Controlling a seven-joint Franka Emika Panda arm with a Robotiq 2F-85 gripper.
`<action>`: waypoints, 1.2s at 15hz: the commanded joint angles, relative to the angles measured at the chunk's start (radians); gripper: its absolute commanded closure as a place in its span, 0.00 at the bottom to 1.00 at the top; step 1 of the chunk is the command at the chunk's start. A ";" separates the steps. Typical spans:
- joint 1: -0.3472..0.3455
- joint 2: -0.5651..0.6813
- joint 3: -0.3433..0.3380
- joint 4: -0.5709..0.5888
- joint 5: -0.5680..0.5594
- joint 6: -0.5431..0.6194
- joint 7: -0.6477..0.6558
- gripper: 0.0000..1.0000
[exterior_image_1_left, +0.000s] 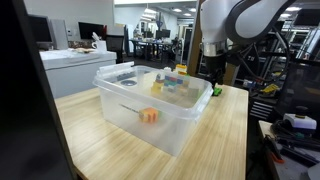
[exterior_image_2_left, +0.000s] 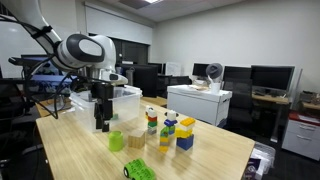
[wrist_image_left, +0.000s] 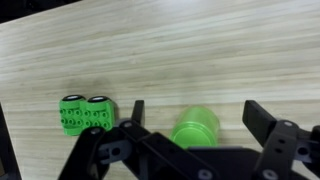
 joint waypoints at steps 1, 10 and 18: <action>0.000 0.049 0.007 0.007 -0.025 0.064 0.085 0.00; 0.010 0.192 -0.038 0.116 -0.002 0.120 0.220 0.00; 0.041 0.258 -0.069 0.129 0.000 0.122 0.267 0.00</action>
